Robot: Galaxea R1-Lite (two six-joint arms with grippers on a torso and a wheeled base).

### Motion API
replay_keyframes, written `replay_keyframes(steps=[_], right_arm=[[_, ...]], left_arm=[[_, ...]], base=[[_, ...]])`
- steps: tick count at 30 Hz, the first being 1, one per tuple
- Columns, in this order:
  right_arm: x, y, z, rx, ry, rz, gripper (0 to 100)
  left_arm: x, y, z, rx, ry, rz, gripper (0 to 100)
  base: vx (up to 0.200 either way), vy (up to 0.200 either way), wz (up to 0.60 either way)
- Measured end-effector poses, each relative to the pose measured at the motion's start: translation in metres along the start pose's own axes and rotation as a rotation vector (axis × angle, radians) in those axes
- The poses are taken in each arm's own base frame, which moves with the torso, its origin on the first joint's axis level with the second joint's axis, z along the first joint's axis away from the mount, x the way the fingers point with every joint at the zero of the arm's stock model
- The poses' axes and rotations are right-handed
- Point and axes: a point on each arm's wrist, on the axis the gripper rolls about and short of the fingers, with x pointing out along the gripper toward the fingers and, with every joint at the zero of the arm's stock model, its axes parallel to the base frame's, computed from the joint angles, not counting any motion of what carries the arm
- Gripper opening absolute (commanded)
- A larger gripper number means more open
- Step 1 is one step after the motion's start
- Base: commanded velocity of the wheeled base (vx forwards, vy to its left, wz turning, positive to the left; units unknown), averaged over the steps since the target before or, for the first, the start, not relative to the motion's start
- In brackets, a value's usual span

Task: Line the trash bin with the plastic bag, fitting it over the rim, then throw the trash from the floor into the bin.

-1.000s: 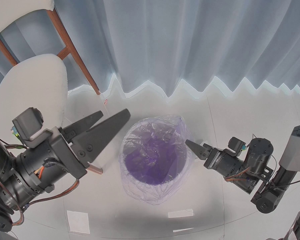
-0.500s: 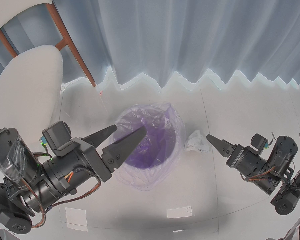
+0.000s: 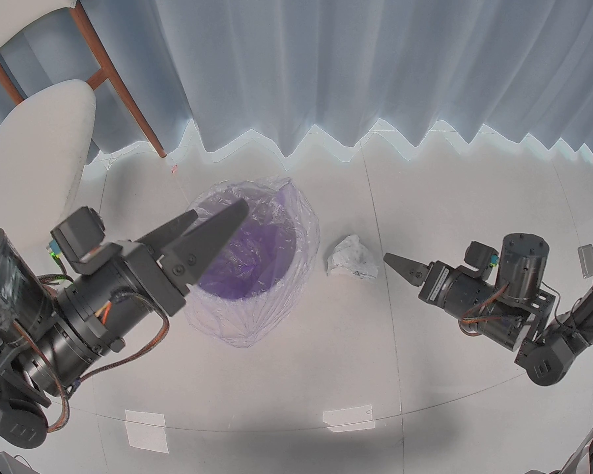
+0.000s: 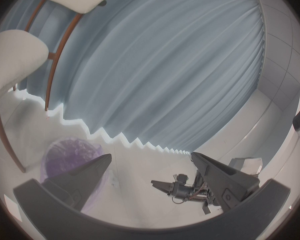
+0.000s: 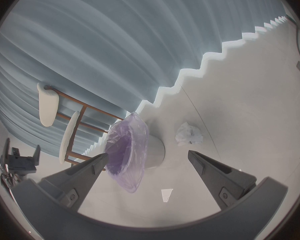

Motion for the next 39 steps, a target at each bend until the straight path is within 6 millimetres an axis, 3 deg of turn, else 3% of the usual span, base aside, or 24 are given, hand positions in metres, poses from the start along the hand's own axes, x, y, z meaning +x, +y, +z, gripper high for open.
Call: replay_keyframes(steps=[5, 11, 20, 27, 33, 39], right_arm=[[0.030, 0.001, 0.004, -0.018, -0.034, 0.036, 100], [0.057, -0.008, -0.009, -0.043, -0.045, 0.109, 100], [0.077, -0.032, -0.024, -0.044, -0.026, 0.116, 100], [0.088, -0.044, -0.023, -0.036, -0.013, 0.079, 100], [0.105, -0.054, -0.006, -0.030, -0.044, 0.048, 100], [0.118, -0.079, 0.011, -0.064, 0.006, -0.095, 100]], left_arm=[[-0.004, 0.001, 0.018, 0.013, -0.068, -0.003, 100], [-0.011, -0.001, 0.029, 0.024, -0.098, -0.034, 100], [-0.017, -0.001, 0.027, 0.026, -0.088, -0.035, 100], [-0.019, 0.000, 0.024, 0.024, -0.076, -0.035, 100], [-0.020, 0.000, 0.023, 0.024, -0.073, -0.032, 100], [-0.019, 0.002, 0.022, 0.024, -0.059, -0.040, 100]], base=[[0.000, 0.000, 0.00], [0.000, 0.000, 0.00], [0.000, 0.000, 0.00], [0.000, 0.000, 0.00], [0.000, 0.000, 0.00], [0.000, 0.000, 0.00]])
